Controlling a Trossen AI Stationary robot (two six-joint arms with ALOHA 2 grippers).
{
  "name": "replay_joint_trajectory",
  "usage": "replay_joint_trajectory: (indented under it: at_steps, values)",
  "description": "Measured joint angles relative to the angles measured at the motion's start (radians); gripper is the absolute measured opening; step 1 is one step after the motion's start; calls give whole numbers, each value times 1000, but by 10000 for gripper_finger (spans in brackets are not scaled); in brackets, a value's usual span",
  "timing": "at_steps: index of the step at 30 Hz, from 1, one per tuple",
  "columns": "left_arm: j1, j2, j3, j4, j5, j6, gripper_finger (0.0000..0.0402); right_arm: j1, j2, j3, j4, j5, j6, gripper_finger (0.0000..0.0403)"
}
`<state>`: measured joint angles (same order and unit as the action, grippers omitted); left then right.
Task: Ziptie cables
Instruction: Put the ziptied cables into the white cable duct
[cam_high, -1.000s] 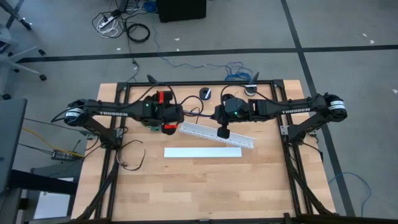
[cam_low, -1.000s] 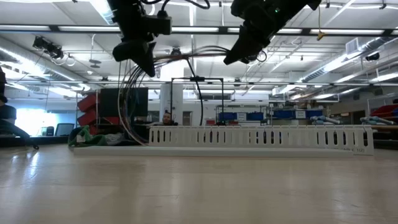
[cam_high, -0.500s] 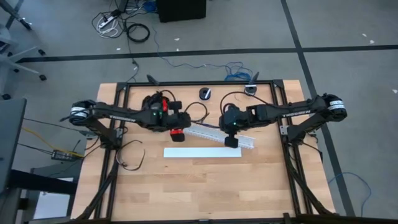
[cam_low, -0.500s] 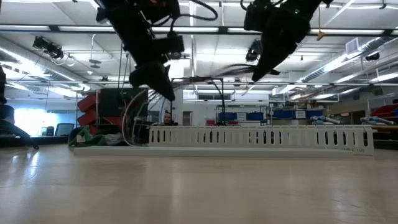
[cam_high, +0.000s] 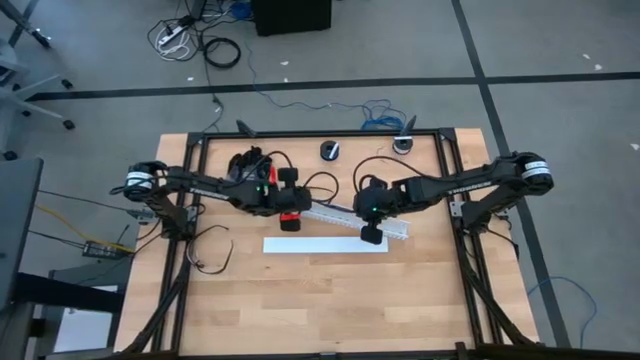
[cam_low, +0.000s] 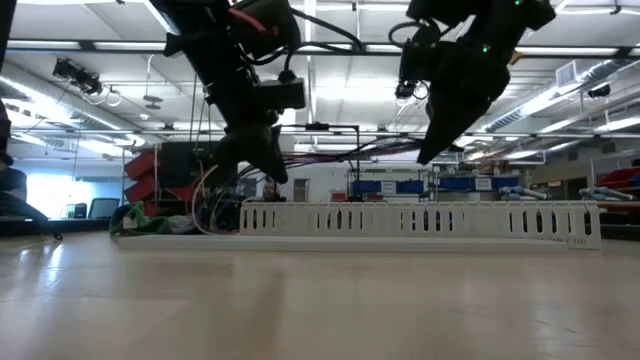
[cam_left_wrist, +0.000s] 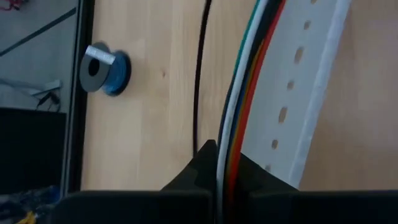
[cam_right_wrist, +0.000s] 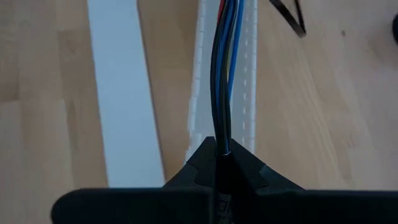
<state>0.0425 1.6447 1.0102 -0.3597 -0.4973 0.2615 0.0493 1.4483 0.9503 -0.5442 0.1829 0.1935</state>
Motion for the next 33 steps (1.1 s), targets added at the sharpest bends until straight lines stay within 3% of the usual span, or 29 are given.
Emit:
replay_joint_trajectory:
  at_steps: [10,33]
  values:
    - [1,0,-1,-43,-16,-8,0,-7,116,-4,74,-13,-29,8]
    - [2,0,-1,-44,-14,-8,0,-20,119,-4,80,-19,-36,8]
